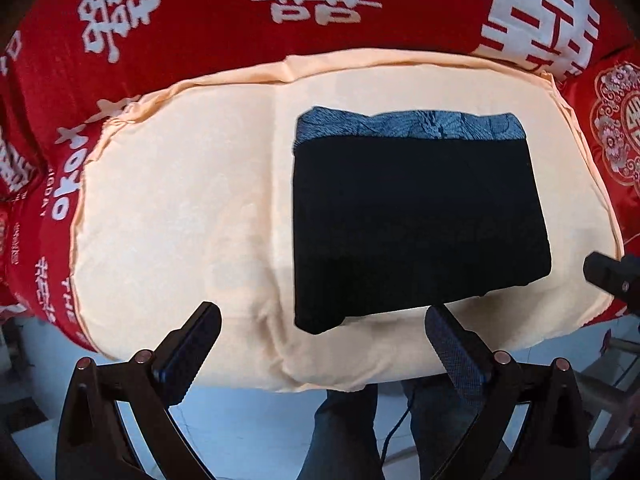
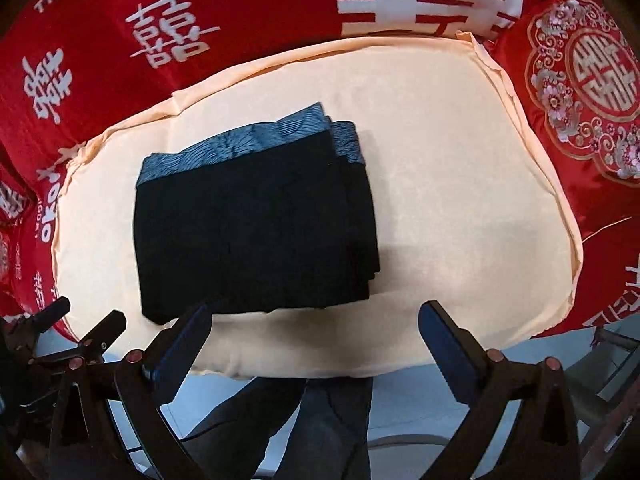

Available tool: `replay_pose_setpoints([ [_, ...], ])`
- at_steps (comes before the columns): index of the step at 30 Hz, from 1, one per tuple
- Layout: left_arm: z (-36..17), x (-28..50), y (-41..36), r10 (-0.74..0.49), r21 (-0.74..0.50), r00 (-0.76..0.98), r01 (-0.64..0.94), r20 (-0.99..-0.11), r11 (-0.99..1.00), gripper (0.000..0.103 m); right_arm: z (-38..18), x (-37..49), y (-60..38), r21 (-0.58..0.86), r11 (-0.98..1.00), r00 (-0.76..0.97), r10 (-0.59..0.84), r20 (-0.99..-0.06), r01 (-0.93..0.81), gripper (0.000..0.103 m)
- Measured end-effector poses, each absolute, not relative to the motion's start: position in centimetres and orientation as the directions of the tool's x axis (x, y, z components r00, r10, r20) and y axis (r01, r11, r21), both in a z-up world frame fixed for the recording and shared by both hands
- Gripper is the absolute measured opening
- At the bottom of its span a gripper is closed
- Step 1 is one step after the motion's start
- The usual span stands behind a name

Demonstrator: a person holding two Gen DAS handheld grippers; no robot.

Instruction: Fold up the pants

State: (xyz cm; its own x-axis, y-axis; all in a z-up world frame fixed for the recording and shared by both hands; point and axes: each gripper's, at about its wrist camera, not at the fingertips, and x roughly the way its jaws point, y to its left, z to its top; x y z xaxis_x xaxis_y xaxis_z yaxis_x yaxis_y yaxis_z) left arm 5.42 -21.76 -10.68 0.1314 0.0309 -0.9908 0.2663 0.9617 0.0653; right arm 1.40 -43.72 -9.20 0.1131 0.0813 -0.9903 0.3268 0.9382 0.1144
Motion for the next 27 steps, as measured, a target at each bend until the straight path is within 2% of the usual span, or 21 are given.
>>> replay_pose_setpoints([
  [27, -6.8, 4.4, -22.3, 0.014, 0.054, 0.145, 0.279, -0.989, 0.959, 0.102, -6.2, 1.2, -40.3, 0.078, 0.957, 0.102, 0.051, -0.993, 0.280, 0.103],
])
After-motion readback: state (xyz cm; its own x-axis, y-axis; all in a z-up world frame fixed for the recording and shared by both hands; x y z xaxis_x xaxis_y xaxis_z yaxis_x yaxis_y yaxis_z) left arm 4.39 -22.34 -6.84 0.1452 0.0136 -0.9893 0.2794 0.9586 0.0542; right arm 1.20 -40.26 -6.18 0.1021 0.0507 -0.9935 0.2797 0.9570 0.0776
